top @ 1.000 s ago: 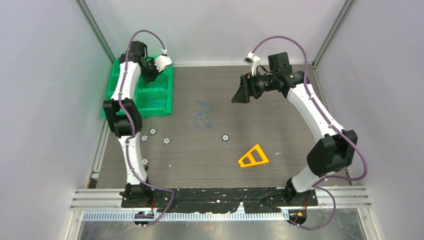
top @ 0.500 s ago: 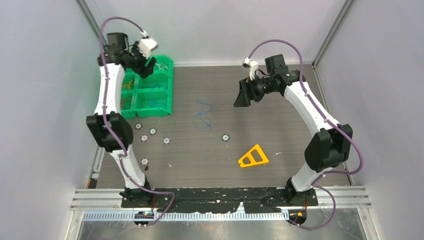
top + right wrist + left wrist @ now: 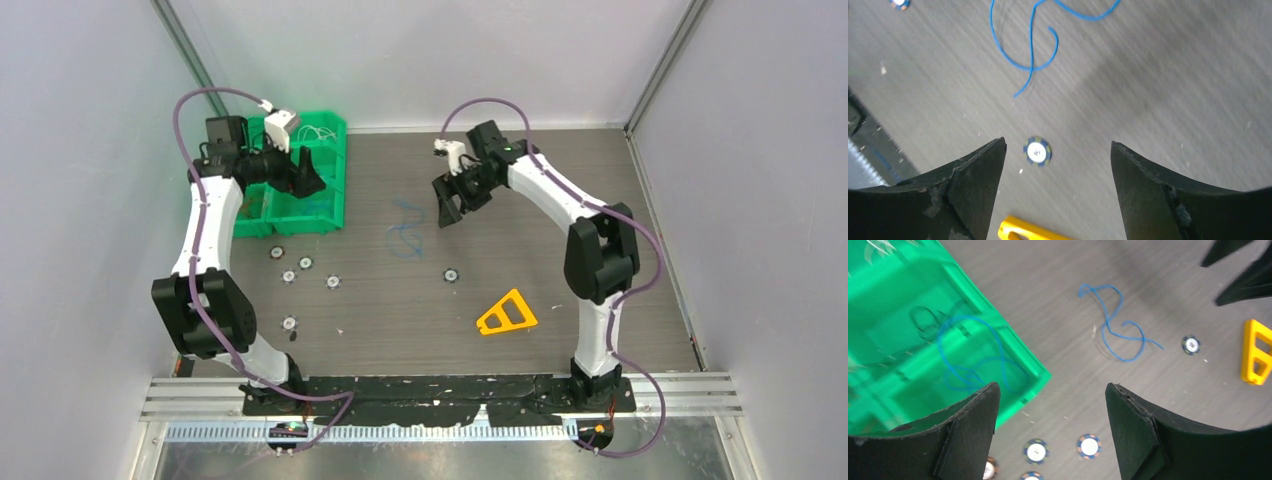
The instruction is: Untangle the cables
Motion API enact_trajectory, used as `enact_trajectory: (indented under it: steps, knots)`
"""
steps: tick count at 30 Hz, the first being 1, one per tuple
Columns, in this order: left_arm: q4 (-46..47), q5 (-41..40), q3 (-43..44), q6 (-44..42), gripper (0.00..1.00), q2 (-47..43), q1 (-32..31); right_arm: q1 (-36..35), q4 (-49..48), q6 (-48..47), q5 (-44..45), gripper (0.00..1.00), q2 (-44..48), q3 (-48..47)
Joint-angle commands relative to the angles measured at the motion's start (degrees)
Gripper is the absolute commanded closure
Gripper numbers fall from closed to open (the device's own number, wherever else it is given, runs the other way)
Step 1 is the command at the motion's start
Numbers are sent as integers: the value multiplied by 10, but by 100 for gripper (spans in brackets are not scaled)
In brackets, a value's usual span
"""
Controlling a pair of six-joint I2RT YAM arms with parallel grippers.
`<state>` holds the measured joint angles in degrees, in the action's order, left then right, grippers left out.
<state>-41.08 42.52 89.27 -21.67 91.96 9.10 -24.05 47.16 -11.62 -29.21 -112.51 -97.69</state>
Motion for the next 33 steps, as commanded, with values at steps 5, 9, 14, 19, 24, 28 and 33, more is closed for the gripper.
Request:
enact_trajectory:
  steps: [5,9,14,19,24,28,33]
  knots:
    - [105,-73,-95,117,17,-78,-7,-82,-56,46,133,8,-129,-142]
    - [99,-240,-41,192,19,-23,-2,-90,-67,60,134,8,-174,-188]
    - [111,-317,37,274,26,61,32,-95,-72,62,131,9,-191,-198]
    - [137,-335,115,298,32,148,42,-95,-80,67,124,9,-156,-143]
    - [127,-378,184,320,48,226,48,-95,-92,64,119,10,-104,-80]
    - [135,-403,191,331,51,251,55,-95,-93,61,118,10,-80,-53]
    - [134,-413,178,339,52,257,58,-93,-93,61,118,10,-77,-46]
